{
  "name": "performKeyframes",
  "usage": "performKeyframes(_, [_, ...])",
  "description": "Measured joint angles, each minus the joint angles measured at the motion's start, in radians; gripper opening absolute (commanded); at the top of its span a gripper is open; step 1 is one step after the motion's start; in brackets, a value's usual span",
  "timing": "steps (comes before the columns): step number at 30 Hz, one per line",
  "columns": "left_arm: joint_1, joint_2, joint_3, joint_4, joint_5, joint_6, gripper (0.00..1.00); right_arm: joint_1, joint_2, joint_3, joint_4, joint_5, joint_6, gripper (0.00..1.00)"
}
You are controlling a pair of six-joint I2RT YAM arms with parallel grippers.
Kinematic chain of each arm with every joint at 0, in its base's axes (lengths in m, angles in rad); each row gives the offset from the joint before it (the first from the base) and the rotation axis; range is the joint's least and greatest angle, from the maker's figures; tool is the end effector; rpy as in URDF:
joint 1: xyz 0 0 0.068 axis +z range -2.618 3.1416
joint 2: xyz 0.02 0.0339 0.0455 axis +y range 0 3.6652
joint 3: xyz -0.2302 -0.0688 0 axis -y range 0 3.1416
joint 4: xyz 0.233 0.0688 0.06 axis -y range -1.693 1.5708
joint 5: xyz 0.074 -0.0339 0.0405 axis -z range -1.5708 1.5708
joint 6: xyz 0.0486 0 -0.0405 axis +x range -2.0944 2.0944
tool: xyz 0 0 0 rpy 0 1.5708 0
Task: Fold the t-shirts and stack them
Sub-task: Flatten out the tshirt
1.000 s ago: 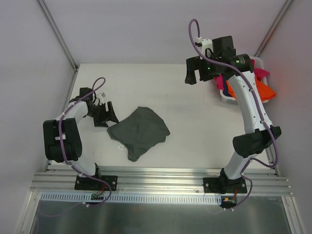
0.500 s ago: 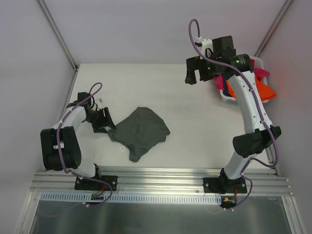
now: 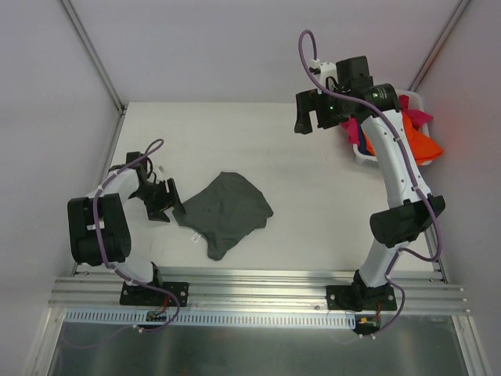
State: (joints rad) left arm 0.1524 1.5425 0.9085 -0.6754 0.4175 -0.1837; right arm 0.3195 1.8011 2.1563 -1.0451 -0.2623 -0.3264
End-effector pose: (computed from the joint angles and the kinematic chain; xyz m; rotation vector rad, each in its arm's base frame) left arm 0.2672 0.0211 0.1395 -0.3953 2.8007 -0.6047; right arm 0.3411 0.1261 0.3979 -0.8447 2.0843 0.2924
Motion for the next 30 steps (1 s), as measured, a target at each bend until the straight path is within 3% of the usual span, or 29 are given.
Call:
performKeyframes(4, [0.000, 0.126, 0.063, -0.020, 0.001, -0.004, 0.05, 0.000, 0.005, 0.000, 0.000, 0.001, 0.000, 1.00])
performKeyframes(5, [0.000, 0.160, 0.093, -0.025, 0.000, -0.002, 0.00, 0.000, 0.005, 0.000, 0.000, 0.001, 0.000, 1.00])
performKeyframes(14, [0.027, 0.243, 0.343, -0.077, 0.018, 0.011, 0.00, 0.000, 0.006, 0.000, 0.001, 0.034, -0.013, 1.00])
performKeyframes(22, [0.022, 0.227, 0.784, -0.087, 0.047, 0.065, 0.00, 0.000, 0.053, 0.040, 0.008, 0.048, -0.018, 1.00])
performKeyframes(30, [-0.084, 0.097, 0.869, -0.116, 0.049, 0.133, 0.00, 0.000, 0.097, 0.075, 0.010, 0.050, -0.018, 1.00])
